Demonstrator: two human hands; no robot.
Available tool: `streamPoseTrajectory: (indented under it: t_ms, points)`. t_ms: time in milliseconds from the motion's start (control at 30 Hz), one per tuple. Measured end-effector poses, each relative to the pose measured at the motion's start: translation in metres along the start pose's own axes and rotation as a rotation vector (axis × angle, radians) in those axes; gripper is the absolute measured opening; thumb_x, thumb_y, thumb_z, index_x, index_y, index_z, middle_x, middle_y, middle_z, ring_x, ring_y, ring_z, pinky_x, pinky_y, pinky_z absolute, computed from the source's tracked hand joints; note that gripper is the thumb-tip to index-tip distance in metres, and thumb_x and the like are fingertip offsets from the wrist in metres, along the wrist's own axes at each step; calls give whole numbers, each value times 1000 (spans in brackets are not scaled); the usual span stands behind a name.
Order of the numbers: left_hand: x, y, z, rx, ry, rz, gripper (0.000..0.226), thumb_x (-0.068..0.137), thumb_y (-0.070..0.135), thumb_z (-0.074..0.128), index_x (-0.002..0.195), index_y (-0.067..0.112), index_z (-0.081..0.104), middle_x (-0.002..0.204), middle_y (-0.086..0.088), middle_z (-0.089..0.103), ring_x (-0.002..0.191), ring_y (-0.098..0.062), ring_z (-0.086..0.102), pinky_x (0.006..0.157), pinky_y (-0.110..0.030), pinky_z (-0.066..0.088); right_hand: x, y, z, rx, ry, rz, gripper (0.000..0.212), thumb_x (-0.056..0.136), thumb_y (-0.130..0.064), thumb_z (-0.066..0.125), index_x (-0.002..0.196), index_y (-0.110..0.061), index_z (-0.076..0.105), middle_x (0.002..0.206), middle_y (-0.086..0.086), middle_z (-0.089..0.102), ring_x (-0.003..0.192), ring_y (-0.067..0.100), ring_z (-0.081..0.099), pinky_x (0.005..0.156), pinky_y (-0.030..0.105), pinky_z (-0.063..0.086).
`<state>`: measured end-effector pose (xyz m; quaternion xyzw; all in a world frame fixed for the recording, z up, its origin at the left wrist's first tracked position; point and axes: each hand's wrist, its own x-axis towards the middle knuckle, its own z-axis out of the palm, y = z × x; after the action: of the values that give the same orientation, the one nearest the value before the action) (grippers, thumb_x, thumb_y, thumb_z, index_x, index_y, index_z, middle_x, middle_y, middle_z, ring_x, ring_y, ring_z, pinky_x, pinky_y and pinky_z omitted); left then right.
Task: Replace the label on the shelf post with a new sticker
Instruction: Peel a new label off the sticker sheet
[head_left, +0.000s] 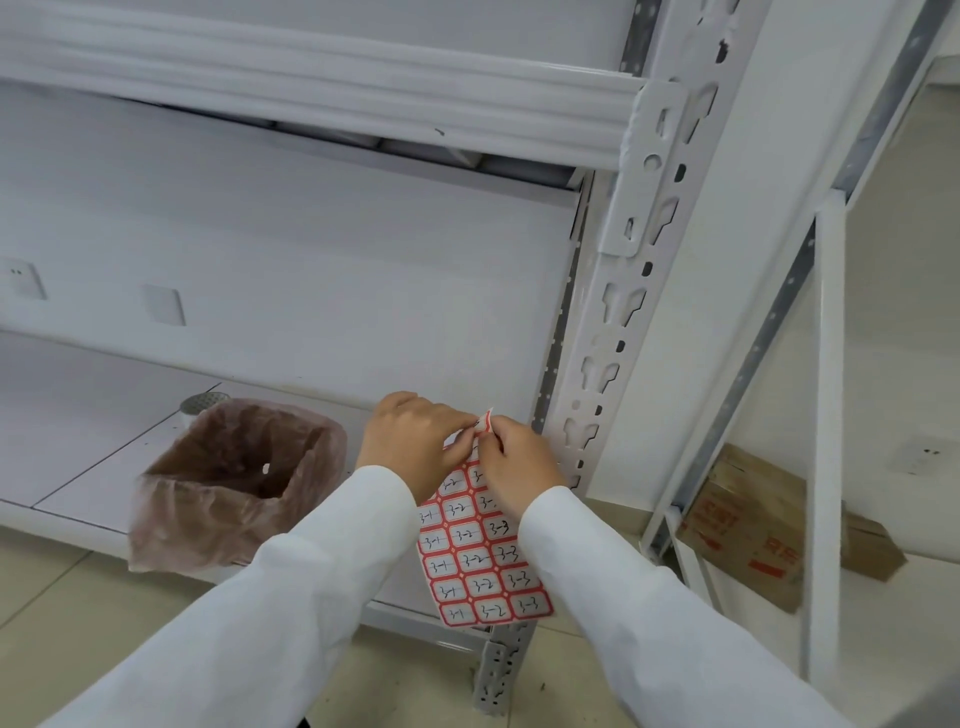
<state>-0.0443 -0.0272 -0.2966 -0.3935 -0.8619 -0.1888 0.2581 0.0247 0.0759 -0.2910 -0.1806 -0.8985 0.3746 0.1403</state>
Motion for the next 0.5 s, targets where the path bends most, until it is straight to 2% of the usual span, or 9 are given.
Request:
streamPoseTrajectory:
  t_ms: [100,200,300,367,433,500]
  points:
    - [-3,0,-2,-58,-62,2,43,87,41,34,82,28,75,75,7,77,62,-18,68,71,-32,50,1,0,1,-6,-10,7,33,100,-30,28,100,-17,58,97,6,66,89,23,63,86,40,52]
    - [-3,-4,-1,-118,-65,4,41,90,42,36,97,27,73,92,4,77,79,-22,70,78,-32,46,2,0,1,23,-14,-12,32,100,-30,28,94,-18,57,92,5,66,87,21,62,83,36,52]
    - [-6,-4,0,-230,-8,-12,50,86,46,31,96,25,75,83,0,77,73,-25,69,72,-32,47,2,-2,0,133,5,-12,31,99,-30,31,82,-15,52,74,1,55,71,18,54,72,34,46]
    - [-7,-3,0,-318,0,-66,50,85,48,32,102,25,73,86,0,77,78,-24,68,75,-32,49,2,-5,0,217,30,18,26,98,-31,33,88,-16,52,75,-1,54,73,17,54,72,33,45]
    - [-7,-3,0,-365,-17,-146,39,90,45,42,111,26,68,99,2,76,91,-21,68,83,-30,49,2,-7,0,267,53,51,25,97,-34,33,103,-20,53,89,-2,60,86,18,60,81,35,49]
    - [-6,-5,0,-390,-28,-212,28,93,36,51,115,25,65,106,2,74,100,-22,65,87,-31,48,1,-9,1,288,69,44,24,98,-33,33,107,-22,53,95,-1,61,91,18,61,84,36,51]
